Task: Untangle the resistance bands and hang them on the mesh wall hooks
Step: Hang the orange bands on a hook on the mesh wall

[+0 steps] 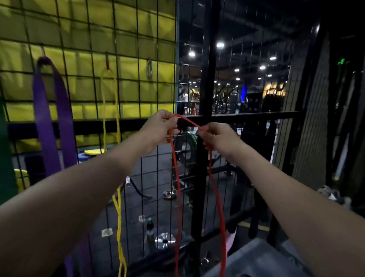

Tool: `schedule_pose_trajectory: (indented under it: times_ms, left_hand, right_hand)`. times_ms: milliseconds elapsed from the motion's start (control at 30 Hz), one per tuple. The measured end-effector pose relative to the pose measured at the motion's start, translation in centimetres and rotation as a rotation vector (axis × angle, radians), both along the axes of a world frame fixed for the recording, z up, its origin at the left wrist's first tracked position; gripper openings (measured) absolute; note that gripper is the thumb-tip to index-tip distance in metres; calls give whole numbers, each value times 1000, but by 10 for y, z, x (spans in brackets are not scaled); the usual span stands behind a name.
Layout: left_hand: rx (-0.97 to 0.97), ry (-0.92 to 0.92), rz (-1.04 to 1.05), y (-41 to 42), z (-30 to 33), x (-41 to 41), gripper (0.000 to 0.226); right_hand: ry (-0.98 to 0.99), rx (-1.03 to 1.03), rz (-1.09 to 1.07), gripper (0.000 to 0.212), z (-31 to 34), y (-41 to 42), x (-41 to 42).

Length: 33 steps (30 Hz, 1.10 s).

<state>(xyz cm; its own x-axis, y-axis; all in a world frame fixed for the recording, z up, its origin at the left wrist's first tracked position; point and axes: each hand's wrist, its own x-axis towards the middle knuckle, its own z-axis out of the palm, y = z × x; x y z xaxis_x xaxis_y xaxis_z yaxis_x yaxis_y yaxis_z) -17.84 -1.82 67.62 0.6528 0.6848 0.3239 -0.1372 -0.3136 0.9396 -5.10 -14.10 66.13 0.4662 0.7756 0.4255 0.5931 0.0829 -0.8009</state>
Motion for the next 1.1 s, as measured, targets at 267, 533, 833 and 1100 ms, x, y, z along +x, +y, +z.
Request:
schedule_pose_trajectory:
  times_ms: [267,533,833,1100]
  left_hand:
    - [189,-20,27,43,57,-26,12]
    - [420,-146,198,111,103,-15,12]
    - [989,-77,474,179,144,18,14]
    - [1092,-47,513,212,152,34,13]
  right_hand:
    - [183,260,7,17,66,45,-12]
    - [118,261,-44,12,97,119,11]
    - [164,244,-23,33,121,211,34]
    - [-107,254,-54,20,150,257,41]
